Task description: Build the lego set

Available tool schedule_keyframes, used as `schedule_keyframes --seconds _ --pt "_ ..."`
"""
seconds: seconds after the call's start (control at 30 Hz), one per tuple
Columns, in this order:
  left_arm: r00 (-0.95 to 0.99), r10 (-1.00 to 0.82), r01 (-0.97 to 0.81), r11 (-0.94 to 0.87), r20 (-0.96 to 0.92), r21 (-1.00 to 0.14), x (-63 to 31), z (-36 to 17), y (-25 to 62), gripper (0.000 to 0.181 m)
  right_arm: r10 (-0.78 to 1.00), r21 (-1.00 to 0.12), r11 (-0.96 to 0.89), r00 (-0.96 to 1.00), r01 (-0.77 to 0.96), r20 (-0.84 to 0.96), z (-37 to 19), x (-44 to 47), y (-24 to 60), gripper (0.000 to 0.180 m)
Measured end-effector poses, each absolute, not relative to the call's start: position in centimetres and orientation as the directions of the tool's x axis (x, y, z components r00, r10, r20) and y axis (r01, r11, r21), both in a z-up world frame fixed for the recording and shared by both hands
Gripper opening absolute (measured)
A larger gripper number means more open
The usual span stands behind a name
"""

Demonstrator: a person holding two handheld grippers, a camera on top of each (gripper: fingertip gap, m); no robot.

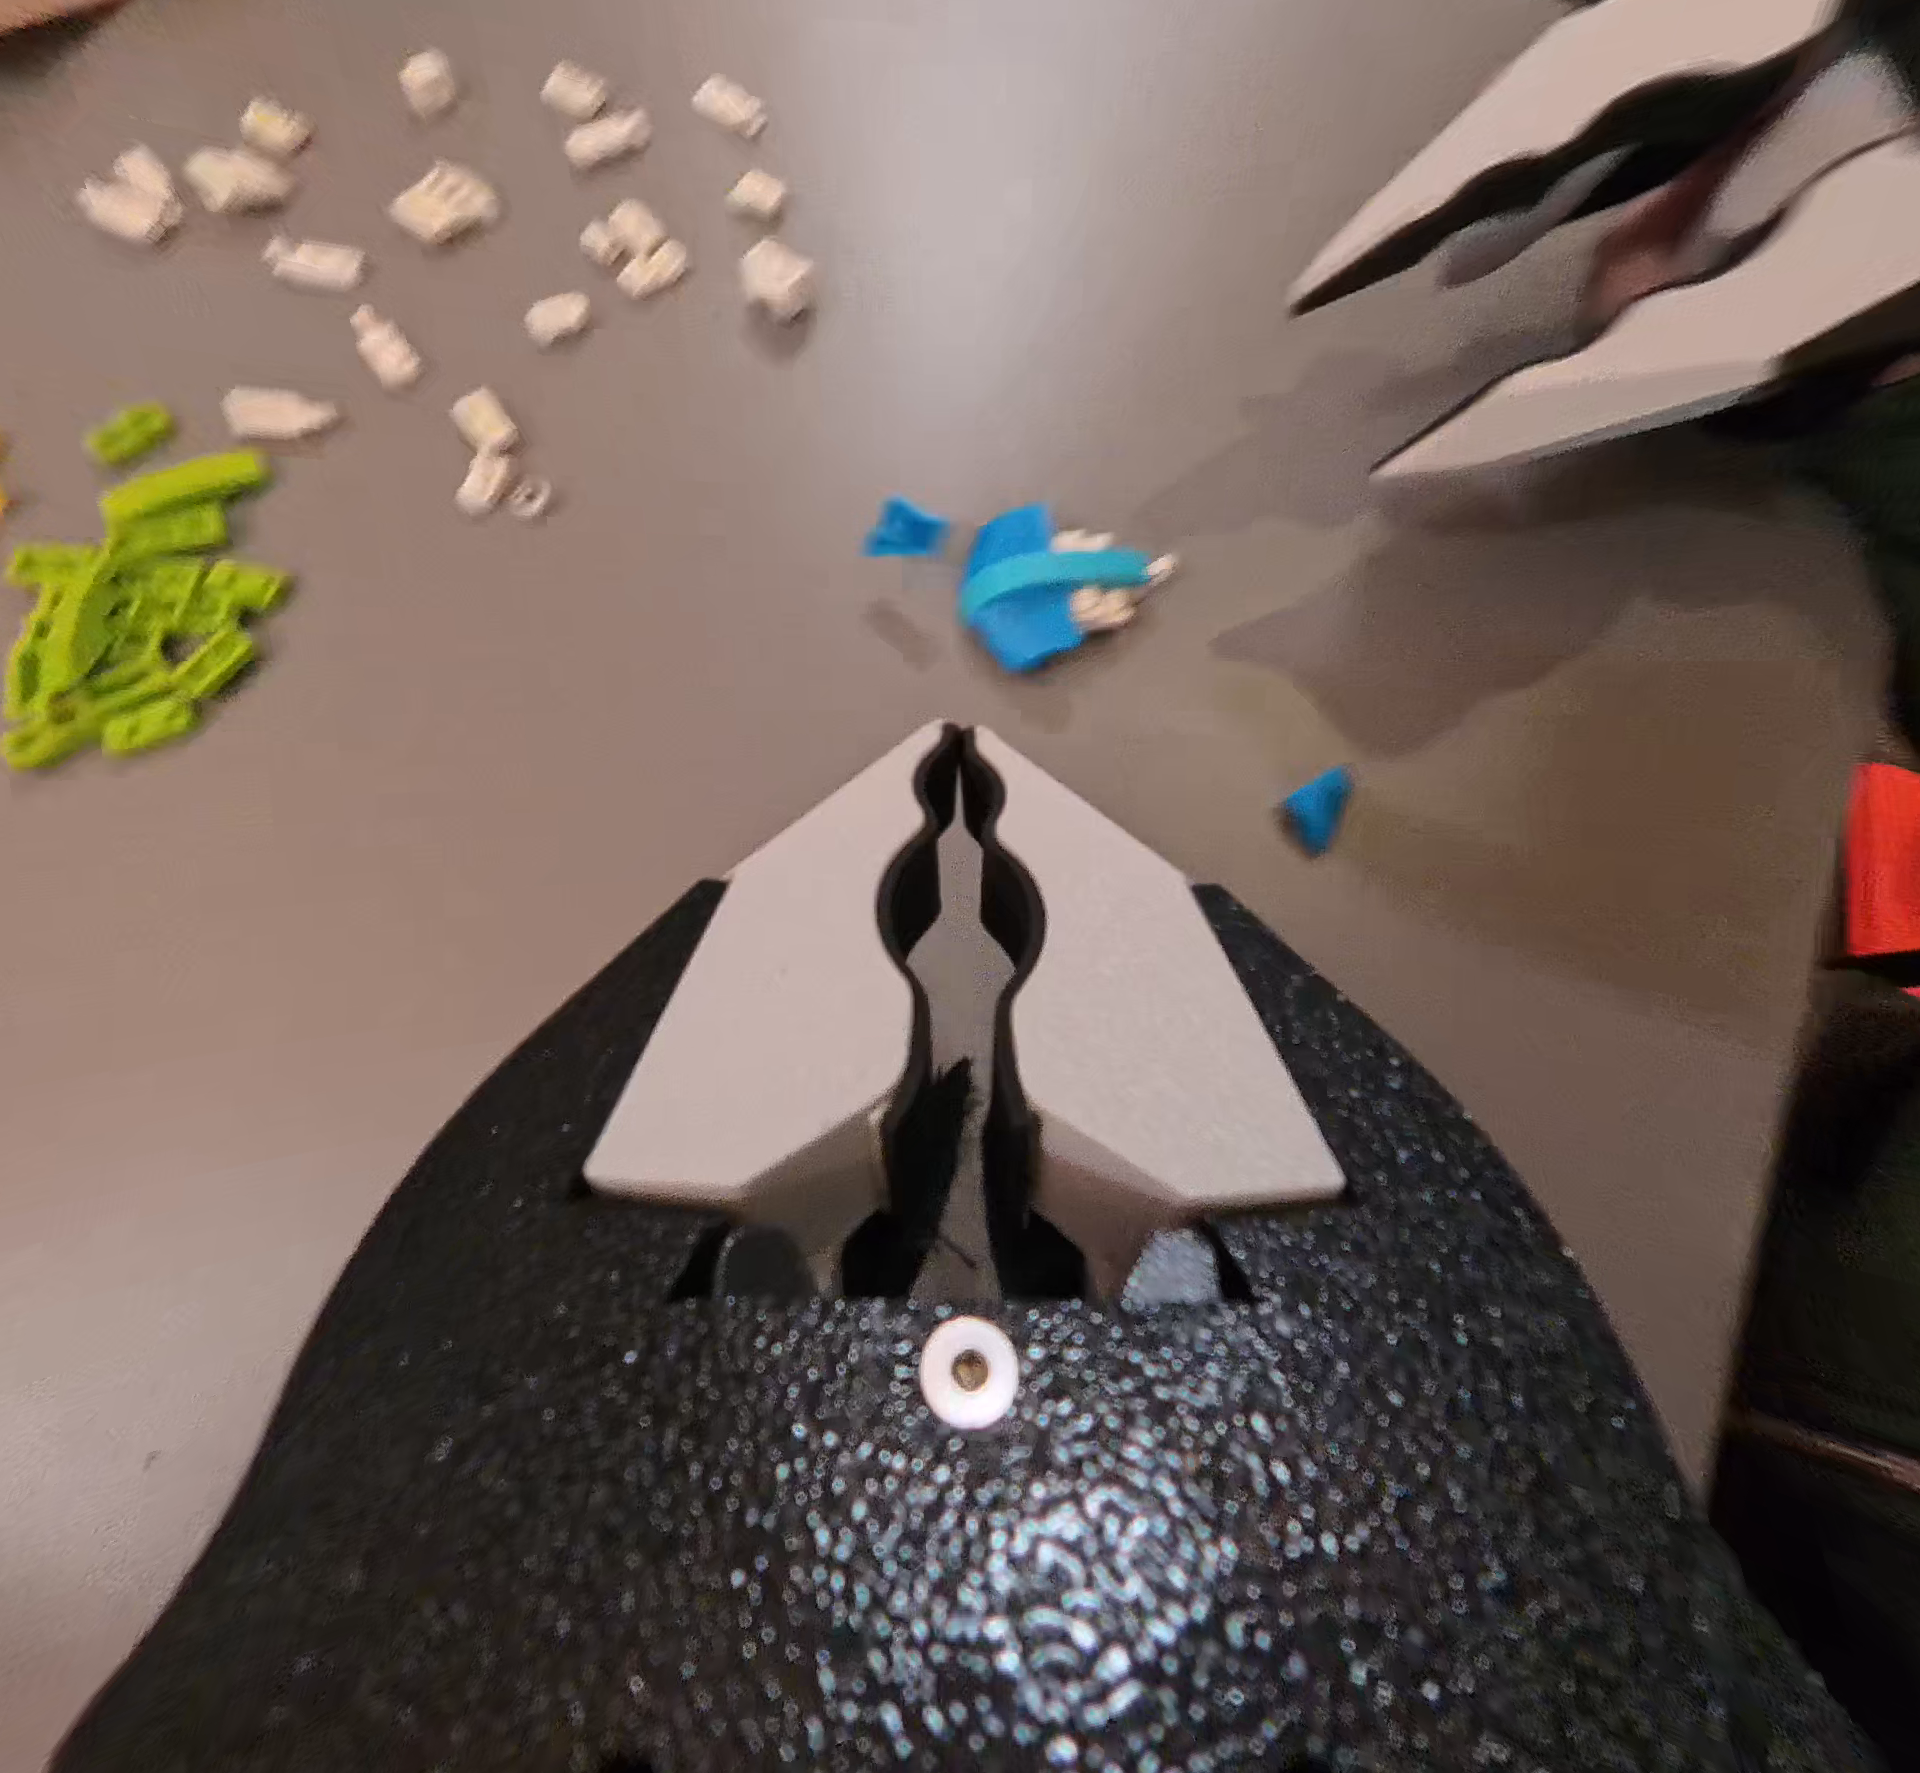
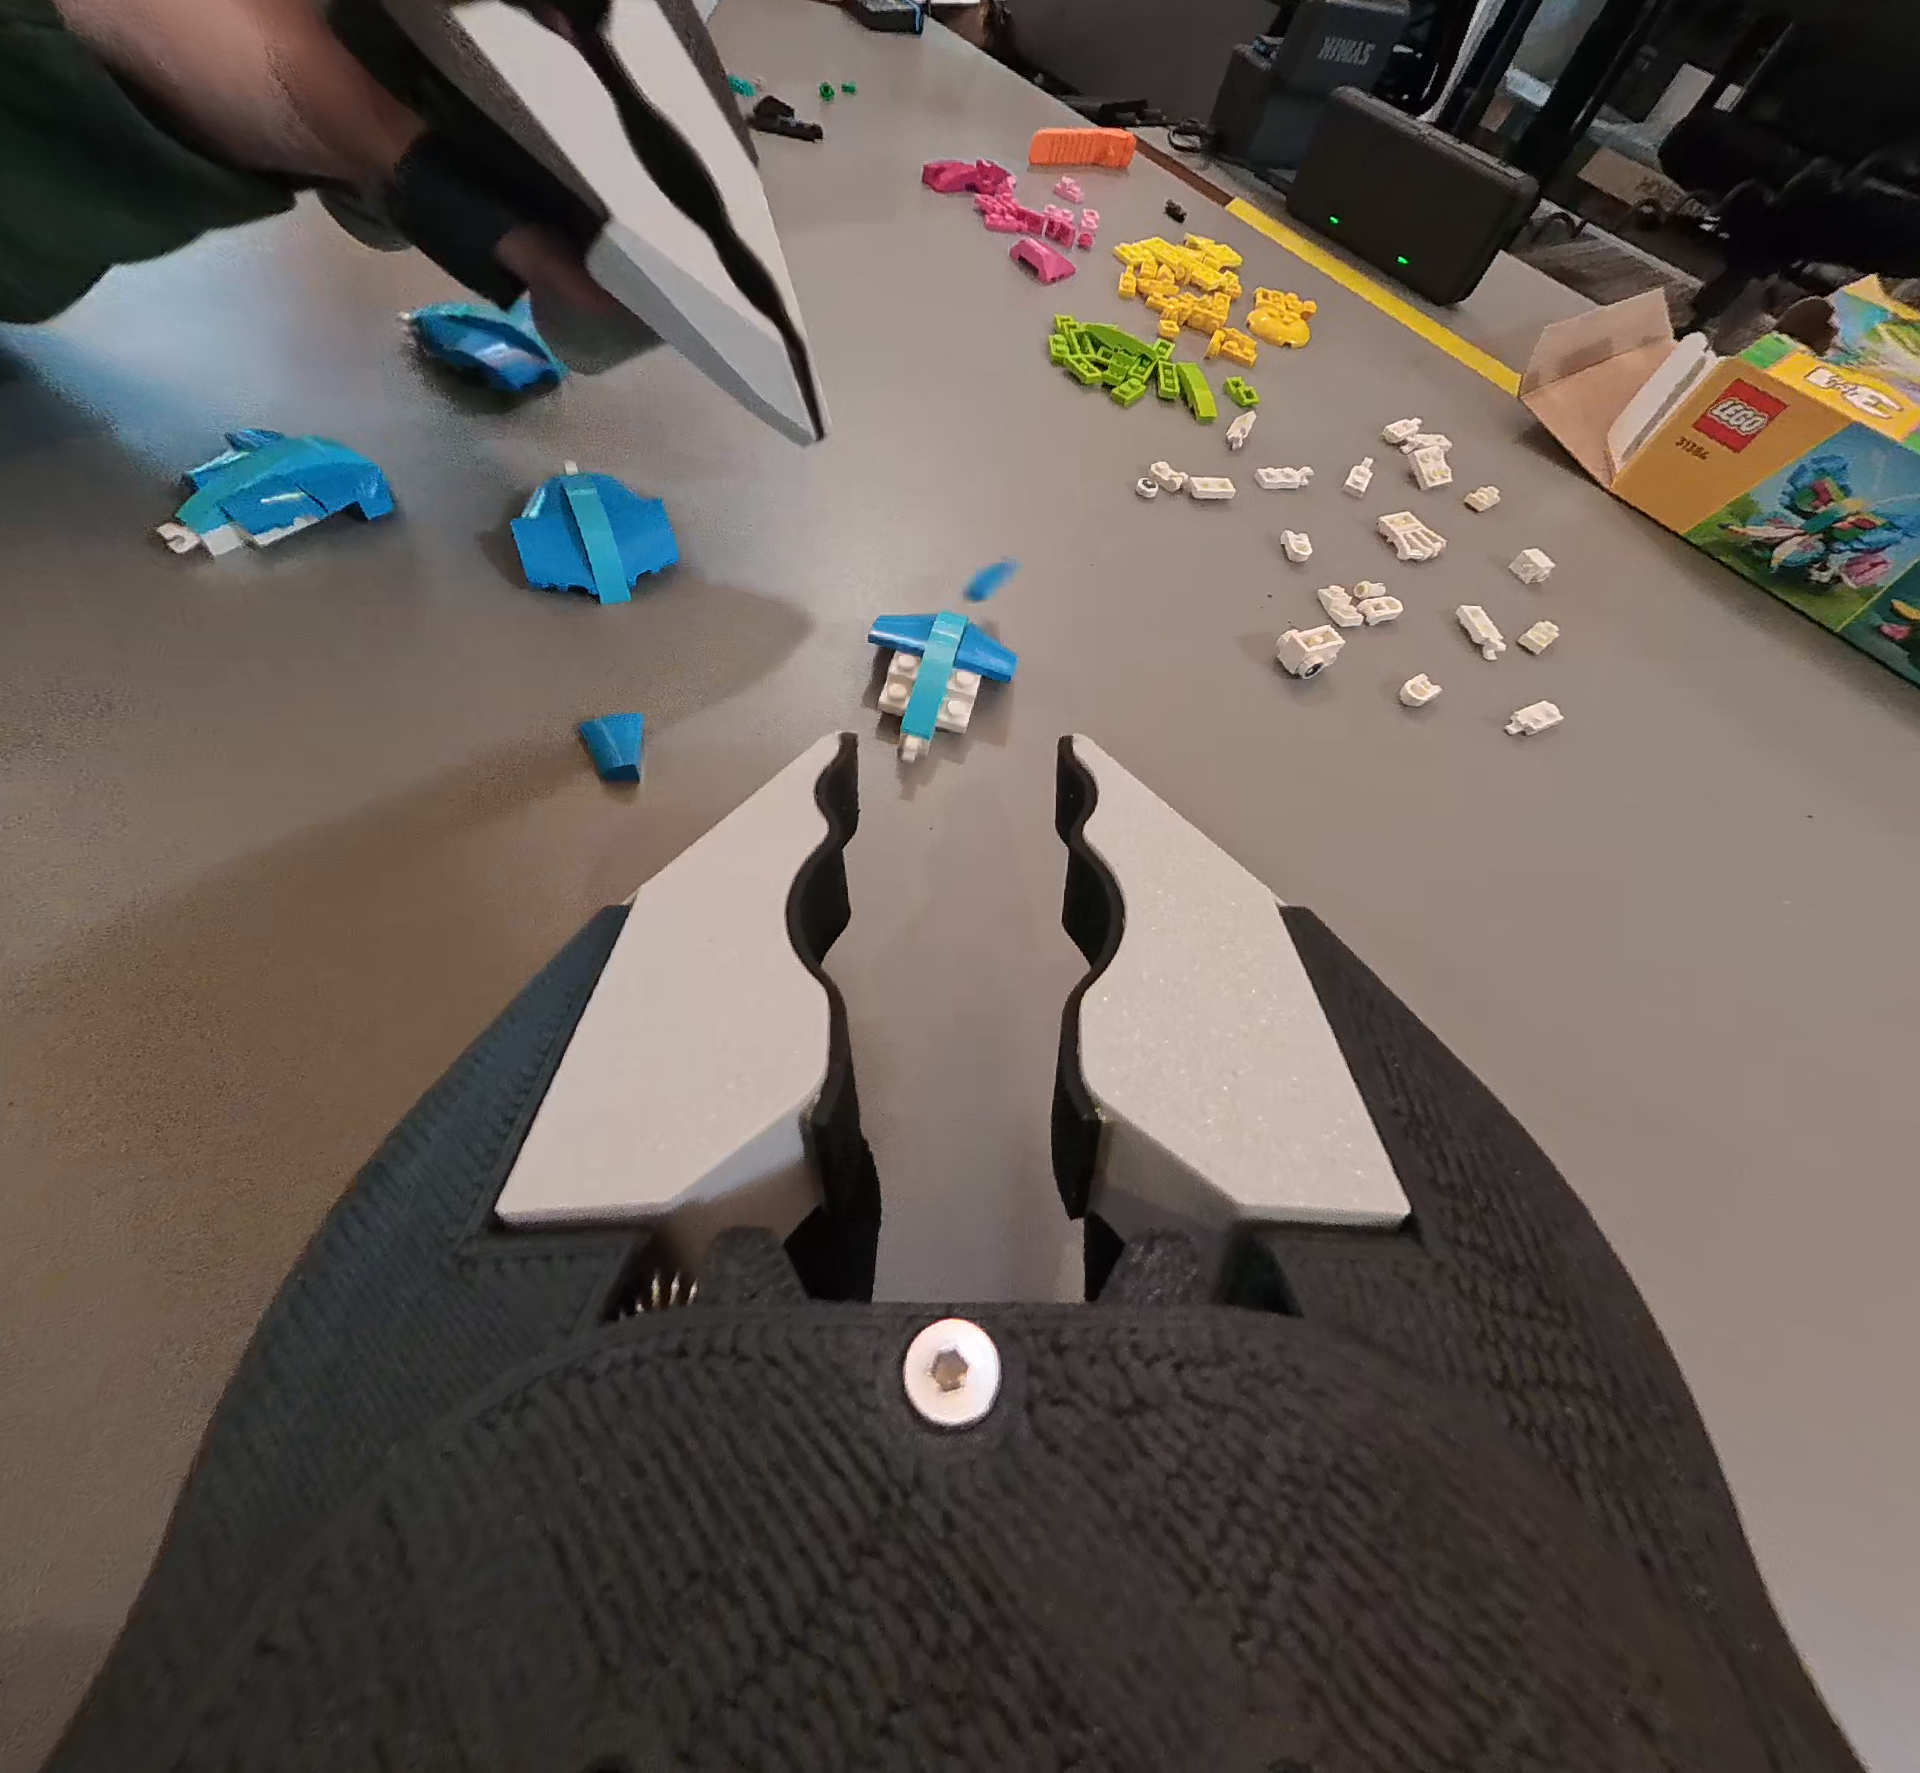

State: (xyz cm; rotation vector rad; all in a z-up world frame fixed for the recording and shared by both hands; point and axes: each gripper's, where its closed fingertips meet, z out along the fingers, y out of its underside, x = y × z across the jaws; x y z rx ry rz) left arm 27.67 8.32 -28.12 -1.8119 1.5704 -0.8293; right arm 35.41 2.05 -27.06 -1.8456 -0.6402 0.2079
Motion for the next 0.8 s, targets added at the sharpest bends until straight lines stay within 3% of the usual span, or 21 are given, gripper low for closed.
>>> schedule_keyframes --seconds 0.1,0.27,0.5,0.8 --pt "0.026 -0.999 -0.631 -0.037 0.027 -0.775 29.1 -27.3 5.9 0.000 0.522 -0.918 -0.236 0.839 0.319 0.157 -27.0 35.5 2.1 0.037" --pt "0.077 -0.997 -0.637 -0.037 -0.016 -0.770 28.9 -26.9 6.8 0.000 0.471 -0.915 -0.278 0.871 0.294 0.137 -27.2 36.6 2.7 0.037" --pt "0.164 -0.986 -0.593 -0.116 0.022 -0.797 27.2 -26.0 7.3 0.005 0.301 -0.831 -0.554 0.916 -0.057 -0.264 -29.5 39.5 8.1 0.031" --pt "0.204 -0.978 -0.546 -0.151 0.043 -0.824 25.5 -25.1 7.1 0.009 0.272 -0.772 -0.630 0.956 0.088 -0.113 -31.6 39.3 12.5 0.030"
